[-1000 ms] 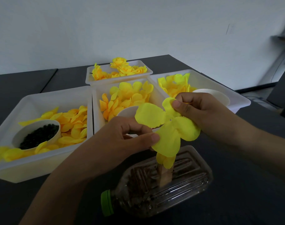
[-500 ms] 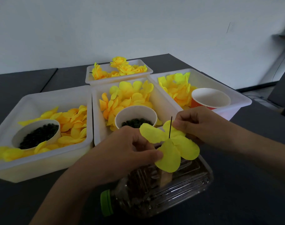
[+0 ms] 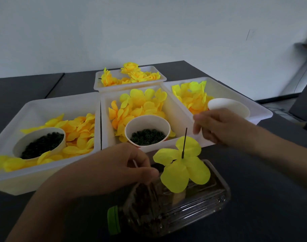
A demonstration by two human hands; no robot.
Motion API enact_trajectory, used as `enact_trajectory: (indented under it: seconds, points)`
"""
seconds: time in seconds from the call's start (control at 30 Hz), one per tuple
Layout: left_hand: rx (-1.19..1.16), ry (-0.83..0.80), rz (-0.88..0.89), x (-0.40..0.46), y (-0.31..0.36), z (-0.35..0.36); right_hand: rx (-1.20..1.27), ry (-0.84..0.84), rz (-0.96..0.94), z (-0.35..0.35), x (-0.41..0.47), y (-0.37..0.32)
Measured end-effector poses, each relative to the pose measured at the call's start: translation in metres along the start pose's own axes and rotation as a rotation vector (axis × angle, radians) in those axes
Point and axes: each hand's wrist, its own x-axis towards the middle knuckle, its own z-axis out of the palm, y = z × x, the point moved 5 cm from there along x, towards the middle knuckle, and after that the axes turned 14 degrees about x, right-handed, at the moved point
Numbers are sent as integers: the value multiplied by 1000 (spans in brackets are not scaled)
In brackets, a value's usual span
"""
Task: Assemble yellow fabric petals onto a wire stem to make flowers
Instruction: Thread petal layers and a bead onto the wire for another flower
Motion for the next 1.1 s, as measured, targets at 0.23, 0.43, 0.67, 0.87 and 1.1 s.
enact_trajectory:
  seconds: [0.23, 0.43, 0.67, 0.87, 1.1]
  points:
    - [-29, 179, -58, -2, -21, -16, -601, 146, -350, 6, 88, -16]
    - [-75, 282, -93, -2, -22, -17, -1115, 64, -314, 27, 172, 4]
    - [-108, 383, -118, -5, -22, -24, -1262, 98, -375, 36, 203, 7]
    - [-132, 448, -73, -10, -15, -31, -1036, 203, -570, 19, 182, -34]
    - [-388, 615, -92, -11, -11, -42, 85, 215, -425, -6, 70, -105]
